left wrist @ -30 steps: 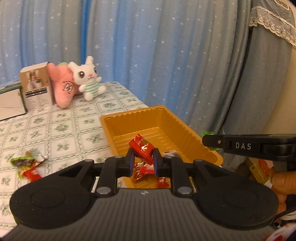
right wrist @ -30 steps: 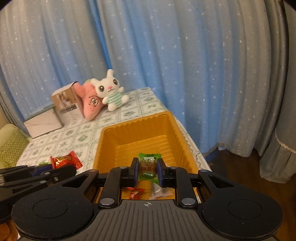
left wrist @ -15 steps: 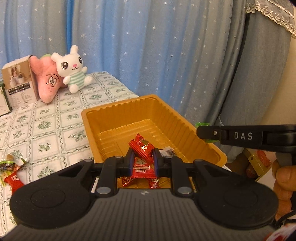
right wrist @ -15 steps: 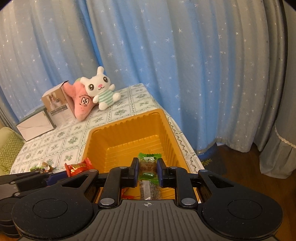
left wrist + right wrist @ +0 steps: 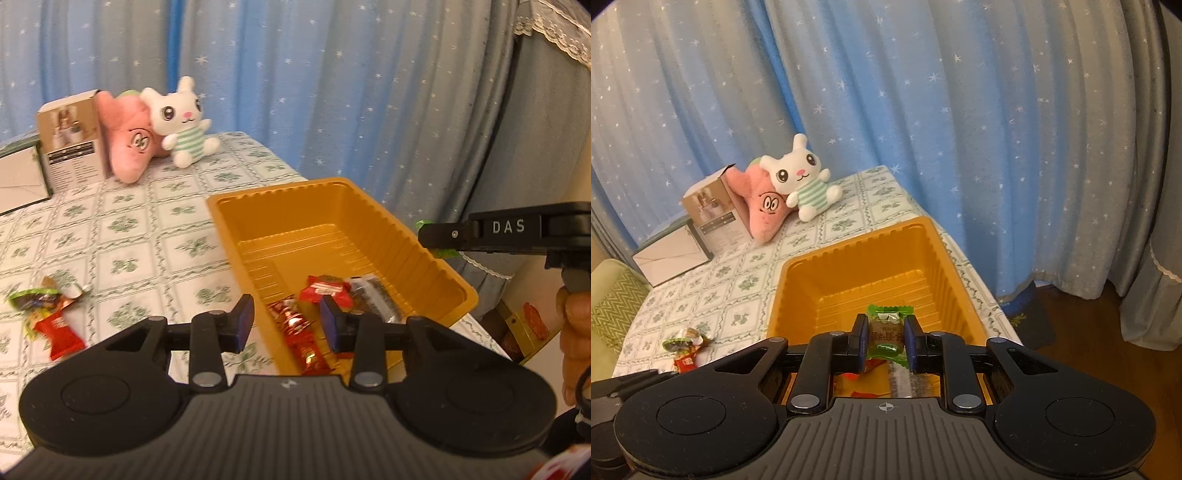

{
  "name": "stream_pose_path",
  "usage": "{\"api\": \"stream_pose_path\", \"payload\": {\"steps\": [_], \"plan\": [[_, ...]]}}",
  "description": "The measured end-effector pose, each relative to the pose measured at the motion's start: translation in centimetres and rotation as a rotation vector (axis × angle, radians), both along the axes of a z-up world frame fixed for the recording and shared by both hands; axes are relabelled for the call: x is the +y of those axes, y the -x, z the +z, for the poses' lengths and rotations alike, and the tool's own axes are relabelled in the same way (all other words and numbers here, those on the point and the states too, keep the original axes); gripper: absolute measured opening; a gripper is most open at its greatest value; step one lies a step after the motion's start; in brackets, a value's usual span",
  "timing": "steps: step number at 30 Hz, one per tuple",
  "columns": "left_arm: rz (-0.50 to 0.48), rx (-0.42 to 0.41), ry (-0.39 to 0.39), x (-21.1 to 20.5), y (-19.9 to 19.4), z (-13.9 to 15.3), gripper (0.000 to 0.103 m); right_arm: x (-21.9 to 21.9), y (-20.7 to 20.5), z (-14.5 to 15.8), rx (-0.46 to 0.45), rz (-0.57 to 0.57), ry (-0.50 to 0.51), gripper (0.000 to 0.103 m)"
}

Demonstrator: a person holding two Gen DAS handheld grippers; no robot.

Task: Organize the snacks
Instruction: 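Carry the red packet and green candy over the orange tray and open both tools, then move the open right tool back to the snacks and grasp the red square candy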

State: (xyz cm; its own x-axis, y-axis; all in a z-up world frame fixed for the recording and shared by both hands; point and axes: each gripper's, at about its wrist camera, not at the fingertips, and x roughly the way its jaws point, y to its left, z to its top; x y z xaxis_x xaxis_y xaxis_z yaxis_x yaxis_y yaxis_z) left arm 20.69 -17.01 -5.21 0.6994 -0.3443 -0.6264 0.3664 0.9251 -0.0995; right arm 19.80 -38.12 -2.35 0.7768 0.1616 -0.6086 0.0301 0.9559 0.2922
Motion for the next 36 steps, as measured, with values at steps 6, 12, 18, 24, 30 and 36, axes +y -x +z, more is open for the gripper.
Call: {"api": "stream_pose_path", "payload": {"steps": [6, 12, 18, 24, 30, 36], "plan": [[0.026, 0.009, 0.021, 1.7, 0.4, 0.1, 0.036, 1.4, -0.9, 0.1, 0.002, 0.031, 0.0, 0.021], [0.048, 0.011, 0.017, 3.4, 1.0, 0.1, 0.04, 1.4, -1.8, -0.2, 0.012, 0.013, -0.093, 0.026], [0.089, 0.002, 0.017, 5.5, 2.3, 0.5, 0.045, 1.6, -0.1, 0.9, -0.017, -0.002, -0.099, 0.042], [0.128, -0.029, 0.003, 7.6, 4.7, 1.4, 0.05, 3.9, 2.9, 1.9, -0.041, 0.033, -0.097, 0.044], [0.187, -0.03, 0.0, 10.3, 7.2, 1.8, 0.057, 7.8, 5.9, 2.0, -0.047, 0.102, -0.077, 0.046], [0.263, -0.015, -0.004, 13.6, 9.2, 1.5, 0.059, 10.8, 7.4, 1.0, -0.017, 0.146, -0.088, 0.047]]}}
